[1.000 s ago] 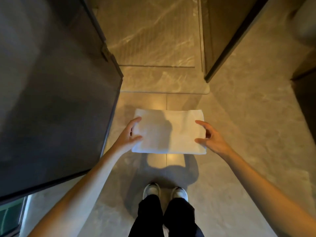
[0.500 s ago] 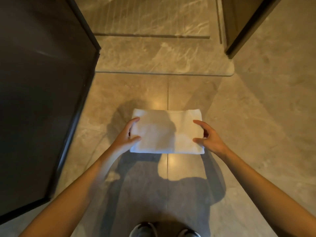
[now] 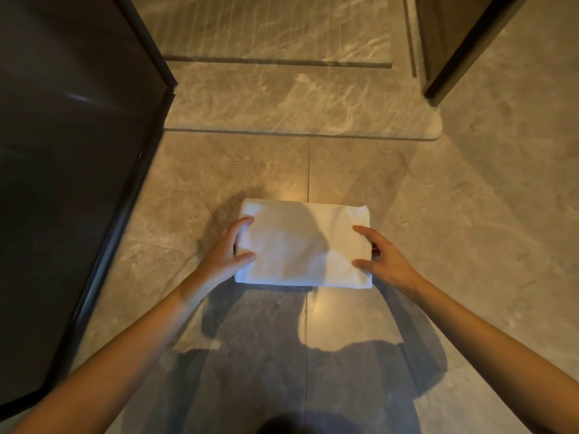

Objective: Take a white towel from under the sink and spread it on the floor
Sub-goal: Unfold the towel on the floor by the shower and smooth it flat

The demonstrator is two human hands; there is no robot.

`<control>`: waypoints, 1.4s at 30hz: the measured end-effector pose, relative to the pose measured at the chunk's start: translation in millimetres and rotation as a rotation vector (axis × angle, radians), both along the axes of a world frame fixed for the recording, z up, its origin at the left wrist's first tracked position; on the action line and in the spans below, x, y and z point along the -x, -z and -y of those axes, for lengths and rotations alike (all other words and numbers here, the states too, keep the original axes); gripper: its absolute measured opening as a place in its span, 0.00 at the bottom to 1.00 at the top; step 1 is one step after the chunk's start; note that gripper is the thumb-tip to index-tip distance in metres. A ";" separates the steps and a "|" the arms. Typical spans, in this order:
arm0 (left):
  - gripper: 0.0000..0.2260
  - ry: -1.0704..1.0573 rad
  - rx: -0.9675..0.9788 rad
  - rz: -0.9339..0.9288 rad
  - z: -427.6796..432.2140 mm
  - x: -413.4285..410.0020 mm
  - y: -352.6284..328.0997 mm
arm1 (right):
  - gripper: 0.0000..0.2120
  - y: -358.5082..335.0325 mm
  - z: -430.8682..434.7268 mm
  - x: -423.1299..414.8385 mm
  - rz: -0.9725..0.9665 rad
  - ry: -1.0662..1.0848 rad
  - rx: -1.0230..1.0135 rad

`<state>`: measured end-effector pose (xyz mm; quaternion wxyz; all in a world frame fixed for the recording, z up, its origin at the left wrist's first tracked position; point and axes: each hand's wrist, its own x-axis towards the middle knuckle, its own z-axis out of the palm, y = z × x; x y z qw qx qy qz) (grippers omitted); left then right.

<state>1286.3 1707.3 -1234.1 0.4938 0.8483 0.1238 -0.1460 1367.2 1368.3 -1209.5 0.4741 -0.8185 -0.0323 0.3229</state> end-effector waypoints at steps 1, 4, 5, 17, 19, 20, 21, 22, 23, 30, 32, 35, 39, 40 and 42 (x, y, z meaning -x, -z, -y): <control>0.29 -0.010 -0.020 0.009 -1.2 -1.5 -0.3 | 0.30 -0.1 -0.6 -0.2 0.014 0.000 -0.003; 0.23 -0.098 0.062 0.061 0.1 -12.6 -5.6 | 0.23 -2.0 -2.5 -4.9 0.141 0.118 -0.004; 0.20 -0.132 0.106 0.070 1.5 -18.0 -10.2 | 0.21 -3.4 -3.8 -8.6 0.173 0.190 -0.010; 0.07 -0.293 0.101 0.027 -1.9 -52.7 -16.3 | 0.14 5.0 -20.4 -56.4 -0.086 0.475 -0.007; 0.07 -0.299 0.068 0.048 -0.7 -52.1 -16.3 | 0.11 3.2 -23.6 -57.4 -0.093 0.468 0.019; 0.07 -0.303 0.050 0.055 -0.1 -51.8 -15.7 | 0.09 2.2 -24.8 -57.6 -0.097 0.470 0.028; 0.06 -0.313 0.041 0.058 0.5 -52.0 -16.2 | 0.07 0.7 -25.6 -58.0 -0.097 0.471 0.033; 0.05 -0.324 0.032 0.057 0.9 -52.6 -15.8 | 0.06 0.0 -25.8 -58.9 -0.095 0.470 0.037; 0.04 -0.345 0.039 0.054 0.9 -53.6 -15.5 | 0.04 -0.5 -25.5 -59.6 -0.092 0.467 0.036; 0.05 -0.329 0.055 0.079 0.0 -54.4 -24.6 | 0.09 -7.8 -21.7 -58.3 -0.098 0.430 -0.028; 0.05 -0.309 0.060 0.092 1.6 -52.0 -29.2 | 0.08 -10.1 -19.8 -57.7 -0.107 0.425 -0.049; 0.08 -0.317 0.120 0.083 -1.2 -51.2 -35.6 | 0.07 -15.9 -18.5 -56.8 -0.115 0.419 -0.094; 0.12 -0.295 0.268 0.016 -6.1 -47.2 -50.7 | 0.05 -27.5 -14.1 -52.6 -0.146 0.398 -0.181; 0.12 -0.272 0.321 -0.002 -7.3 -45.2 -57.2 | 0.05 -30.5 -11.3 -51.3 -0.167 0.396 -0.211; 0.11 -0.231 0.405 -0.063 -13.4 -40.0 -67.3 | 0.05 -37.3 -5.1 -48.1 -0.196 0.377 -0.245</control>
